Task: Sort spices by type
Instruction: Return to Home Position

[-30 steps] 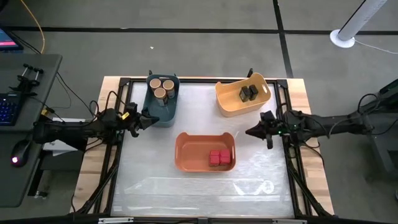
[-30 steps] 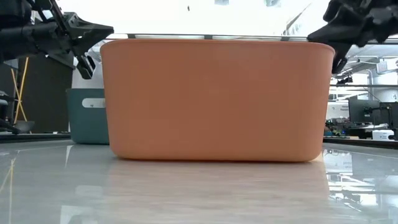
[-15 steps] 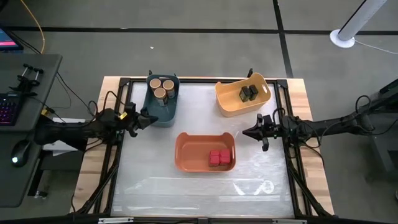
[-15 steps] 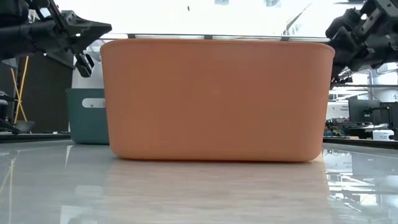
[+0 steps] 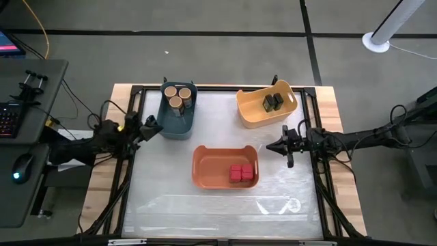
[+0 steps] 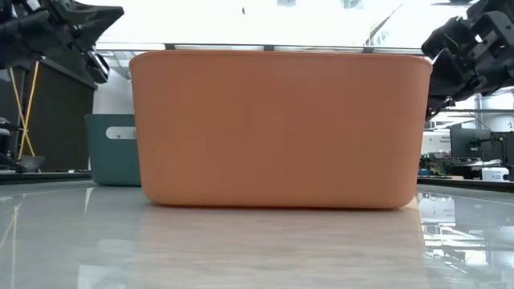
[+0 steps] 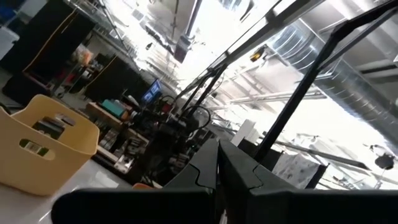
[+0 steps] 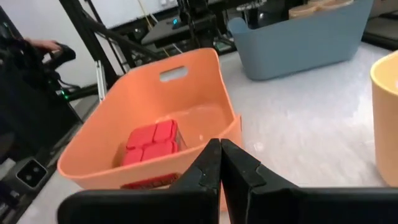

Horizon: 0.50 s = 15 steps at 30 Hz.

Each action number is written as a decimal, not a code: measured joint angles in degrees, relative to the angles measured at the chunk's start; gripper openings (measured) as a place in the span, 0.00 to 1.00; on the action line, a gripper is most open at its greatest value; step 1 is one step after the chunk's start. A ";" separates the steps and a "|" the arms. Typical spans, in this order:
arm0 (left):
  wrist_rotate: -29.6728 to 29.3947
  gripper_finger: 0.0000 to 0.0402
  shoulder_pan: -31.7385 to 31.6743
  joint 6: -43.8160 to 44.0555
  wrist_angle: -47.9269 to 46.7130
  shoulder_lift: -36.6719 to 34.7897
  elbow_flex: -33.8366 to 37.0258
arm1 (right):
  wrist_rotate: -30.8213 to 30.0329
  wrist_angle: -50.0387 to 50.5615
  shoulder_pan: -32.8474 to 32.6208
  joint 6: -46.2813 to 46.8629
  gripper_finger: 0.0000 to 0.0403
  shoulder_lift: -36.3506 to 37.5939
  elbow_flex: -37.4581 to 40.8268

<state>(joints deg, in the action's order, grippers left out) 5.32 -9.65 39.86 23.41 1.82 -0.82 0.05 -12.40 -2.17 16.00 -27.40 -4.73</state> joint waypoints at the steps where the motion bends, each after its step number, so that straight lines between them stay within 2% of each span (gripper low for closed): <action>1: 0.00 0.00 -0.02 0.00 -0.88 -0.99 -0.02 | 0.00 0.51 0.00 -0.01 0.00 -0.02 0.00; 7: -0.09 0.00 -0.02 0.02 -4.53 -1.64 -0.04 | 0.17 1.04 -0.11 -0.40 0.00 0.00 0.00; 15: -0.13 0.00 -0.02 0.02 -14.89 -1.62 -0.04 | 0.39 1.28 -0.11 -4.21 0.00 0.00 0.00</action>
<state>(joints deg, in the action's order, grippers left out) 5.19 -9.67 39.88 8.52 0.21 -0.86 0.45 -11.13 -2.28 11.80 -27.40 -4.73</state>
